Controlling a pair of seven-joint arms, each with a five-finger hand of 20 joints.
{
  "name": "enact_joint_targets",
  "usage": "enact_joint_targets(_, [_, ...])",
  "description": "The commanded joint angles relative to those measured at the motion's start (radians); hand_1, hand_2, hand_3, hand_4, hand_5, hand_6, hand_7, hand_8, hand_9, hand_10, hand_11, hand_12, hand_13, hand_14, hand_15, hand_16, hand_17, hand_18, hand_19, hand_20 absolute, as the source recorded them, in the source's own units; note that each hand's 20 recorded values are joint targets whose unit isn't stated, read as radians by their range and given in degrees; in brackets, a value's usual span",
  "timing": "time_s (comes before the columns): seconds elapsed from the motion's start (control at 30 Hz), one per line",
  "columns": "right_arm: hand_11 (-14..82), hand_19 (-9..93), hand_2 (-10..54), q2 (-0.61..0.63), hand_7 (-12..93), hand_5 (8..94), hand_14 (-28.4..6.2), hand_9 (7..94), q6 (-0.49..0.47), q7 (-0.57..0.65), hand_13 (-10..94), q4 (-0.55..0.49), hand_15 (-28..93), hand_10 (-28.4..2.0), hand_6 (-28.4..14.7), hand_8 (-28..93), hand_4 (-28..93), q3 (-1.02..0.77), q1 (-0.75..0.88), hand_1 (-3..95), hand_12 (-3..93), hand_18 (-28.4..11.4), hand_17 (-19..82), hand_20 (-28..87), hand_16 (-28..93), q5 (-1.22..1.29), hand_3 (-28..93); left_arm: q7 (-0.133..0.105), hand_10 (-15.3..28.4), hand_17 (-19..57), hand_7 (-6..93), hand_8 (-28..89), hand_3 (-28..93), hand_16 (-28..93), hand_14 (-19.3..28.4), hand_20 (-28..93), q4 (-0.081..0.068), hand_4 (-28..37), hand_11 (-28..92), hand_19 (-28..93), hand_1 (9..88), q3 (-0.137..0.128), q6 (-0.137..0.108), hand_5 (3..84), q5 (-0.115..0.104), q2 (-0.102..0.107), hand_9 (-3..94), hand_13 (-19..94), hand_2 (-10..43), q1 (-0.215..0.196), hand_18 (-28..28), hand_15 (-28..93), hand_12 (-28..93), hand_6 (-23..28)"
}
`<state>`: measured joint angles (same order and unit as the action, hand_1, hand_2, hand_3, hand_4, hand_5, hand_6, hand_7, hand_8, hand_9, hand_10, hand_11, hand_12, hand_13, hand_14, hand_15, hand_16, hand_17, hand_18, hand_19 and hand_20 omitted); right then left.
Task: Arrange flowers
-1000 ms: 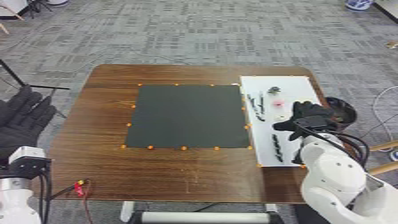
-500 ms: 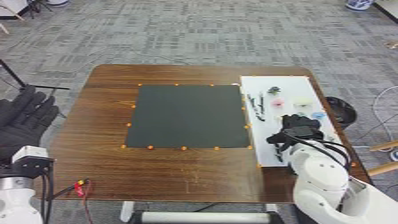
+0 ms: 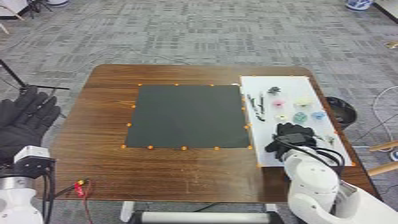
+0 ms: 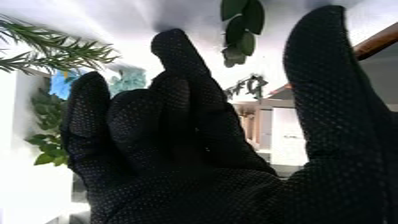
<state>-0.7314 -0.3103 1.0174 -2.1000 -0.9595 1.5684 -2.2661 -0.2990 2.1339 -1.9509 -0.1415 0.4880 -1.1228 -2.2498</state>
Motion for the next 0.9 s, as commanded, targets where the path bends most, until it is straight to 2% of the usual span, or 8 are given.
enact_joint_targets(0.03, [61.6,75,-9.5,-0.014,29,62.9,-27.9,50.0,-0.021,0.011,48,0.025,77,-25.8,-11.8,-7,-21,-0.025,0.020,40.4,65.0,-28.4,26,50,60,0.050,63,-0.007,17.3,-7.0,7.7,-7,71,-2,16.7,11,0.000,-28.3,19,36,29.4,0.003,0.006,41.5,-0.003,-0.008,31.7,24,9.4,-0.016,16.6,29,11,11.0])
enact_joint_targets(0.17, [60.7,75,-9.5,-0.033,27,66.2,-26.0,54.3,-0.040,0.005,51,0.025,76,-23.9,-9.5,-5,-19,-0.020,0.022,42.7,63.0,-28.4,27,50,59,0.072,67,-0.004,17.4,-7.1,7.8,-7,72,-2,16.6,11,0.001,-28.3,19,36,29.3,0.001,0.012,41.4,0.002,-0.014,31.7,24,9.4,-0.017,16.6,29,11,10.9])
enact_joint_targets(0.23, [60.8,75,-9.5,-0.040,26,68.0,-25.1,56.5,-0.056,0.005,53,0.028,76,-22.7,-8.0,14,-15,-0.002,0.013,45.9,62.0,-28.4,28,50,58,0.077,65,-0.004,17.2,-7.1,7.8,-7,72,-2,16.6,11,0.000,-28.3,19,36,29.2,-0.001,0.019,41.5,0.003,-0.015,31.6,24,9.4,-0.016,16.6,29,11,11.0])
enact_joint_targets(0.3, [60.8,76,-9.5,-0.050,26,68.7,-24.8,57.5,-0.069,0.008,54,0.031,76,-22.4,-7.6,18,-14,0.012,0.005,47.0,62.0,-28.4,28,50,58,0.085,65,-0.007,17.1,-7.1,7.8,-7,72,-2,16.7,11,-0.001,-28.2,19,36,29.5,0.000,0.017,41.5,-0.001,-0.014,31.6,24,9.9,-0.015,16.6,28,11,11.0])
enact_joint_targets(0.5, [61.2,76,-9.5,-0.060,29,69.4,-23.9,59.1,-0.065,0.003,56,0.041,76,-21.6,-6.1,22,-15,0.038,-0.002,49.9,62.5,-28.4,29,50,59,0.076,65,-0.011,17.3,-7.1,7.8,-7,72,-2,16.7,11,-0.002,-28.2,19,36,29.5,-0.002,0.018,41.5,-0.004,-0.016,31.6,24,10.0,-0.011,16.6,28,11,11.0])
enact_joint_targets(0.57, [61.4,76,-9.5,-0.063,30,70.0,-23.6,59.9,-0.056,0.006,57,0.043,76,-21.2,-5.5,22,-14,0.041,-0.005,51.0,62.4,-28.4,29,50,59,0.077,64,-0.018,17.3,-7.1,7.7,-7,72,-2,16.7,11,-0.002,-28.2,19,36,29.3,-0.005,0.016,41.5,-0.020,-0.016,31.6,24,9.8,-0.012,16.6,28,11,11.0])
enact_joint_targets(0.7, [59.2,78,-9.5,-0.056,38,74.4,-21.5,67.3,-0.004,0.004,62,0.034,75,-18.3,-3.6,24,-14,0.039,-0.005,54.1,68.8,-28.4,33,50,59,0.051,66,-0.017,17.3,-7.1,7.6,-7,72,-2,16.7,11,0.001,-28.3,19,36,29.1,-0.006,0.014,41.5,-0.026,-0.017,31.6,24,9.6,-0.023,16.6,29,11,11.0])
enact_joint_targets(0.9, [56.8,79,-9.5,-0.040,39,76.2,-20.9,70.3,0.069,-0.008,64,0.016,75,-17.8,-3.9,25,-8,0.025,-0.006,51.9,70.5,-28.4,34,49,59,0.008,69,-0.024,17.3,-7.1,7.7,-7,72,-2,16.7,11,0.002,-28.3,19,36,29.1,-0.008,0.012,41.6,-0.035,-0.010,31.8,24,9.6,-0.037,16.6,29,11,11.1])
